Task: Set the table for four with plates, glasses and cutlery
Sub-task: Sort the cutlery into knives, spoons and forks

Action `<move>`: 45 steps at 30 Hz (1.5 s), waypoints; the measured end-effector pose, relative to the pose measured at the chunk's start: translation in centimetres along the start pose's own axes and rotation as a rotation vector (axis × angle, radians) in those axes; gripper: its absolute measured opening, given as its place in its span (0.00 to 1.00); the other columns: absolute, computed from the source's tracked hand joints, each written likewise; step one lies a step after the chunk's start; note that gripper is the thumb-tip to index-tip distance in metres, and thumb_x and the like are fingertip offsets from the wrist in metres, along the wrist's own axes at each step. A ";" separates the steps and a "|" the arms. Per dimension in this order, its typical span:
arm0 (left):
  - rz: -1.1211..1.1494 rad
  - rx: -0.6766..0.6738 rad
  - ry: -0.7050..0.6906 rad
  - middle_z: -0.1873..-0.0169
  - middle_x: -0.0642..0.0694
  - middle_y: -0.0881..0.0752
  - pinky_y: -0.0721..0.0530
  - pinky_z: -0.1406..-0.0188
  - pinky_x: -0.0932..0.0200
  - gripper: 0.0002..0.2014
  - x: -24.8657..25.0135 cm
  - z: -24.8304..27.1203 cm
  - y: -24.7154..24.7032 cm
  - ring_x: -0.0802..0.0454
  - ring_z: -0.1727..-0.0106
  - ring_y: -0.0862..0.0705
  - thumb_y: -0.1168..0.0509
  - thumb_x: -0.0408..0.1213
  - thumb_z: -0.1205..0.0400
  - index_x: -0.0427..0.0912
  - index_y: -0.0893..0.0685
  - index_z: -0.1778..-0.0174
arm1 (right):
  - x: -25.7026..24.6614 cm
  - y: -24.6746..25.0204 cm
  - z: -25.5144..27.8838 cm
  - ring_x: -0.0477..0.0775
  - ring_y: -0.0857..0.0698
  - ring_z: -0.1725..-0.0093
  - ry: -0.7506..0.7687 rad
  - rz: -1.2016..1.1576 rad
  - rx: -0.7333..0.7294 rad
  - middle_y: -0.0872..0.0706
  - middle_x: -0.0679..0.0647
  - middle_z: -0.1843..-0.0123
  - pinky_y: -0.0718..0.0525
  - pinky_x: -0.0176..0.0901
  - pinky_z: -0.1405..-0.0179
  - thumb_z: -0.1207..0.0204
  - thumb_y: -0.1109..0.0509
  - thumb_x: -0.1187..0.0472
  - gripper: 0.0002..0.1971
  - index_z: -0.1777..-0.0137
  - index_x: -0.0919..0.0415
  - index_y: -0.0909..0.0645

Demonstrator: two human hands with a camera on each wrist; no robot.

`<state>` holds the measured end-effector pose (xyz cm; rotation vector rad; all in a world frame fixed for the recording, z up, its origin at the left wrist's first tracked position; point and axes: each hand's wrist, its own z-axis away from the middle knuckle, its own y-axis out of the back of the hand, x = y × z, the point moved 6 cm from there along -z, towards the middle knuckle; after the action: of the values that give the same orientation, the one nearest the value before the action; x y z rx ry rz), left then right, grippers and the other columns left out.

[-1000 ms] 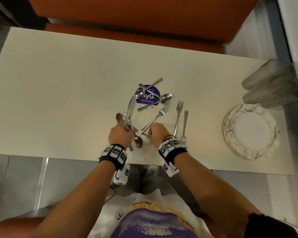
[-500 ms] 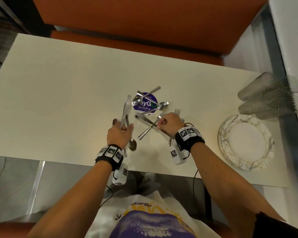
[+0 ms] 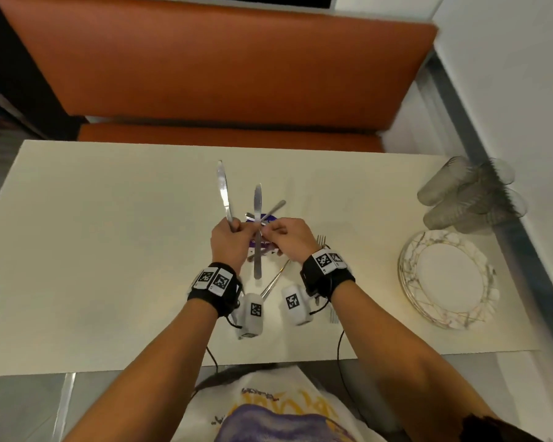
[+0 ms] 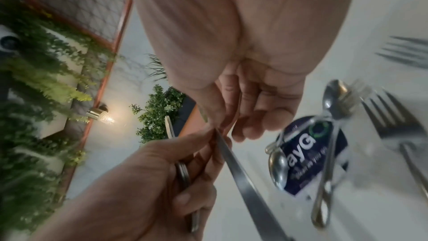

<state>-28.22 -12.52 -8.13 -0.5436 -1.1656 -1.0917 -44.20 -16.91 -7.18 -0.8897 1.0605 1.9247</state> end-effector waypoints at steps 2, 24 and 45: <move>-0.014 -0.059 0.004 0.59 0.33 0.07 0.10 0.57 0.49 0.20 0.2 -0.6 0.1 0.42 0.55 0.05 0.21 0.33 0.23 0.46 0.30 0.65 | -1.4 1.3 -0.8 0.50 0.10 0.52 0.056 0.093 0.136 0.07 0.50 0.52 0.12 0.44 0.51 0.19 0.28 0.54 0.08 0.46 0.56 0.10; -0.227 -0.583 0.046 0.75 0.39 0.13 0.09 0.58 0.45 0.41 1.7 -0.2 -1.5 0.42 0.72 0.13 0.53 0.77 0.16 0.41 0.21 0.69 | -9.9 2.4 -3.4 0.52 0.09 0.72 0.156 0.100 0.320 0.09 0.57 0.69 0.06 0.52 0.57 0.19 0.26 0.58 0.10 0.61 0.60 0.13; -0.023 -0.463 0.213 0.75 0.53 0.29 0.35 0.81 0.66 0.24 0.2 -0.2 -1.8 0.60 0.81 0.34 0.48 0.60 0.08 0.47 0.27 0.62 | -9.2 4.2 -5.1 0.42 0.12 0.78 0.188 0.184 0.343 0.09 0.54 0.51 0.14 0.32 0.74 0.19 0.26 0.62 0.08 0.42 0.59 0.12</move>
<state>-29.73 -13.50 -8.39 -0.7493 -0.7338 -1.4135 -42.36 -25.57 -0.05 -0.8101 1.5777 1.7516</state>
